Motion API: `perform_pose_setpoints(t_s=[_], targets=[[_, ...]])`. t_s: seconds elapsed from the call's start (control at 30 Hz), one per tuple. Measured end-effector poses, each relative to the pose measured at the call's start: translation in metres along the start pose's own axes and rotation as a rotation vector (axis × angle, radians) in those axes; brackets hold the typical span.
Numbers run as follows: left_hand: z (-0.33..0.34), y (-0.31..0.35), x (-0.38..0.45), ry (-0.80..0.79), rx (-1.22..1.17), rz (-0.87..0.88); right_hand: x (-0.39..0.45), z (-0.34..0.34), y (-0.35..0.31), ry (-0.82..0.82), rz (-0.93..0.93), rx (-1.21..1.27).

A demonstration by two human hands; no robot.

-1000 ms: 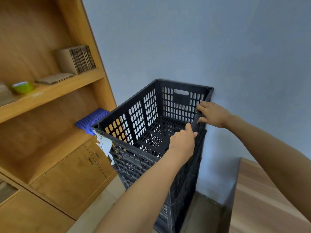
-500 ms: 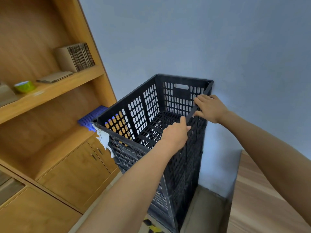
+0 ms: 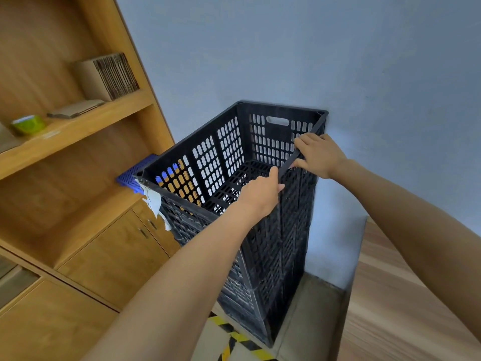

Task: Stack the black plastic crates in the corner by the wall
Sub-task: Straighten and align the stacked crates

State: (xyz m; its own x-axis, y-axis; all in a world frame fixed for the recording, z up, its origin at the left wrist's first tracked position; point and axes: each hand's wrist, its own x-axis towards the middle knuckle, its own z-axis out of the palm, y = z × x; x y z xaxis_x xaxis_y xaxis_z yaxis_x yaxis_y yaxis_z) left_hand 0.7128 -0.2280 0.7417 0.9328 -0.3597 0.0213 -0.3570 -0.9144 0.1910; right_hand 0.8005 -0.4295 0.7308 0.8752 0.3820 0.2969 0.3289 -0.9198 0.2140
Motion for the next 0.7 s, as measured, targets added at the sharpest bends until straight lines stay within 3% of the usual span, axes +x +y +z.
perform_pose_setpoints(t_s=[0.7], targets=[[-0.013, -0.065, -0.071, -0.126, -0.004, 0.245, -0.070, -0.041, -0.102, -0.019, 0.296, 0.013]])
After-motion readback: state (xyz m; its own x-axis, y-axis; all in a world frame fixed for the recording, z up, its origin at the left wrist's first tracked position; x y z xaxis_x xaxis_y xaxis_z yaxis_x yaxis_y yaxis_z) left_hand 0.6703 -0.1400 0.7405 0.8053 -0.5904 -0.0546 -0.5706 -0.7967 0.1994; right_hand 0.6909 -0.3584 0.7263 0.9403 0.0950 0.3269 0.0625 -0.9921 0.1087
